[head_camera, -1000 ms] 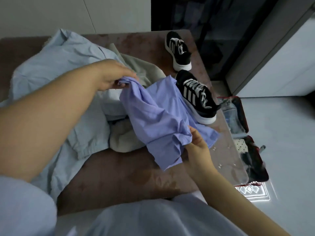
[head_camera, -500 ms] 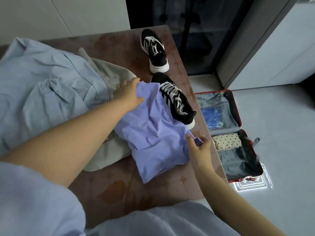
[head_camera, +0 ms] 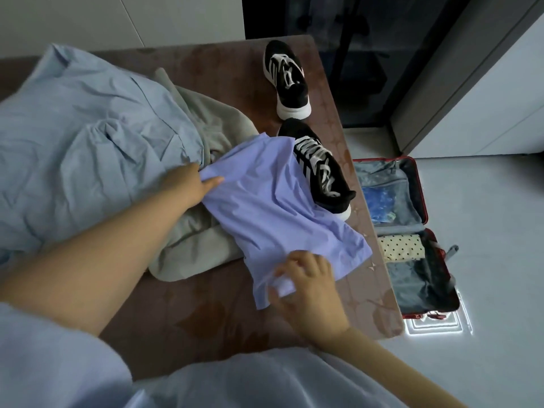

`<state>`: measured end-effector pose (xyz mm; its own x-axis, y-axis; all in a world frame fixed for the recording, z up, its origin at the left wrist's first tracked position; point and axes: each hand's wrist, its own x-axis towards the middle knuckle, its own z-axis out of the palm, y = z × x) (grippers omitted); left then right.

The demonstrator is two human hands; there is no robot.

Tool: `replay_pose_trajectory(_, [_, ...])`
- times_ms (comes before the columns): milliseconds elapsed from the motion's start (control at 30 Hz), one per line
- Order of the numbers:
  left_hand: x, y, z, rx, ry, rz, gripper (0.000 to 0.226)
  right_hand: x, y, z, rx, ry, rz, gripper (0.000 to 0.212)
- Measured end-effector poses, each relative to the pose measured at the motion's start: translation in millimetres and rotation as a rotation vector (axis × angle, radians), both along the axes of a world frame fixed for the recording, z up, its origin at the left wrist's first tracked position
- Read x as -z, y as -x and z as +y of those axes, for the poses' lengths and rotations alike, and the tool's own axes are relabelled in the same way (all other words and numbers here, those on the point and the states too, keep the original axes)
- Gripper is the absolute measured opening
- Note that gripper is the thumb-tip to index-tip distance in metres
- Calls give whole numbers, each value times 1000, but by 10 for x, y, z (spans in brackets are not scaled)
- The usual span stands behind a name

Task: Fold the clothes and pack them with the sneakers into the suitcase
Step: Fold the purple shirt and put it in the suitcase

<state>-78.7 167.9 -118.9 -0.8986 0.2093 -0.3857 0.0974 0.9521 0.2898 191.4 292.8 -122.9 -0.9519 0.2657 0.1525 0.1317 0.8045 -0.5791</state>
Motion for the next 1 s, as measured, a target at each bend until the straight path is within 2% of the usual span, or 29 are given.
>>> replay_pose_trajectory(67, [-6, -1, -31, -87, -155, -70, 55, 113, 87, -216, -81, -147, -170, 61])
replay_pose_trajectory(133, [-52, -10, -43, -121, -304, -54, 34, 197, 211, -338, -89, -293, -282, 76])
replay_pose_trajectory(200, [-121, -4, -62, -119, -368, 18, 32, 234, 321, -355, -85, -376, -302, 69])
replay_pose_trajectory(267, [-219, -18, -85, -90, -390, 77, 39, 244, 372, -298, -113, -375, -241, 61])
replay_pose_trajectory(400, [-454, -14, -207, -44, -425, 189, 29, 85, 222, -189, -216, -205, -32, 17])
replay_pose_trajectory(467, [-507, 17, -319, -49, -439, 231, 23, -101, 146, -222, -297, -123, 1, 30])
replay_pose_trajectory(533, [-456, 33, -453, -71, -392, 235, 23, -184, 124, -336, -437, -50, -55, 31])
replay_pose_trajectory(633, [-263, 15, -671, -139, -337, 204, 30, -99, 217, -525, -648, 46, -300, 28])
replay_pose_trajectory(700, [-182, 2, -791, -194, -329, 203, 37, -41, 313, -598, -743, 29, -428, 24])
replay_pose_trajectory(767, [-165, 7, -863, -207, -311, 226, 41, -98, 422, -602, -658, 49, -425, 28])
replay_pose_trajectory(833, [-181, 25, -883, -208, -315, 245, 37, -204, 581, -547, -486, 68, -221, 40])
replay_pose_trajectory(900, [-197, 33, -880, -211, -326, 249, 26, -217, 818, -465, -389, -64, -7, 39])
replay_pose_trajectory(933, [-209, 33, -872, -206, -327, 257, 24, -197, 944, -430, -370, -148, 6, 45])
replay_pose_trajectory(1000, [-242, 51, -859, -198, -336, 289, 25, -133, 1173, -290, -382, -275, -242, 60])
